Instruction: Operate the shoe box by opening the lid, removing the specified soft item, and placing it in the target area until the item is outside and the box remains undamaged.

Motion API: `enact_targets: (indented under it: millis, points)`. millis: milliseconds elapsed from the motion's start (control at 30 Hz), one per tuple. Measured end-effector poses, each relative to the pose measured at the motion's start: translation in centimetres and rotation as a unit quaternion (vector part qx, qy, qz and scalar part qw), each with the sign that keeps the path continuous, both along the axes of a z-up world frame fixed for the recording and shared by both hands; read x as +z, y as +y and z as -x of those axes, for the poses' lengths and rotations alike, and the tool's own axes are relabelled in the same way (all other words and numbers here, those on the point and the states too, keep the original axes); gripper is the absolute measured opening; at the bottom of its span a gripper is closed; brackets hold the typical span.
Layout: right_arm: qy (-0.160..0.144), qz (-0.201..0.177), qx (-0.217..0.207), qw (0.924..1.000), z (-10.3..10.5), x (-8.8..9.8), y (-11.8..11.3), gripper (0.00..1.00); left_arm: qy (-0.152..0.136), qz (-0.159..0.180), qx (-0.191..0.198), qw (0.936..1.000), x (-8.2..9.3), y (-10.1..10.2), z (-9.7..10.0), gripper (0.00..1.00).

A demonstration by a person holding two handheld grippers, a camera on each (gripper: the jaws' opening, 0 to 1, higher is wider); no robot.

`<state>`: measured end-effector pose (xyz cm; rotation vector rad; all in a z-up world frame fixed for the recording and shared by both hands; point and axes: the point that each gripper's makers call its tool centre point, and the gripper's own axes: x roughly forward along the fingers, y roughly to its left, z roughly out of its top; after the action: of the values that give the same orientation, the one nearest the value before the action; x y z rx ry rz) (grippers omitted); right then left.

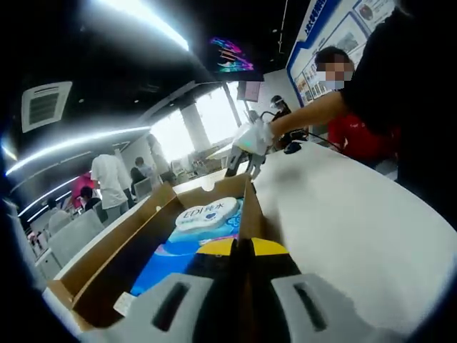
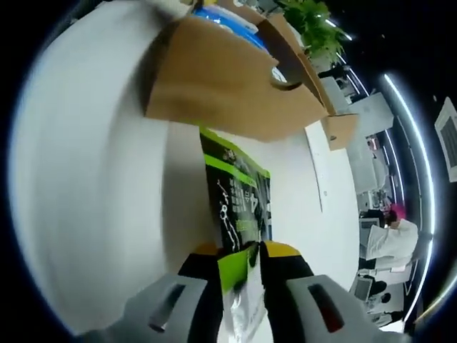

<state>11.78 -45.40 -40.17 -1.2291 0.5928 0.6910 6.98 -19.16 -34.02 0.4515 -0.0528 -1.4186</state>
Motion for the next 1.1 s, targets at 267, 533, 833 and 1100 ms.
enact_targets:
  millis: [267,533,833,1100]
  points:
    - [0.003,0.002,-0.004,1.0,1.1,0.5,-0.5,0.16,0.0,0.0,0.0,1.0,0.1,-0.1,0.0,0.06]
    - [0.01,0.0,-0.01,0.9999,2.1,0.3,-1.0,0.17,0.0,0.0,0.001,1.0,-0.1,0.0,-0.2,0.06]
    - [0.018,0.0,-0.016,0.9997,3.1,0.4,-1.2,0.19,0.0,0.0,0.001,1.0,0.0,-0.1,0.0,0.06]
    - [0.022,-0.042,-0.032,0.9983,3.4,2.0,-0.4,0.21,0.0,0.0,0.001,1.0,0.2,-0.2,0.1,0.06]
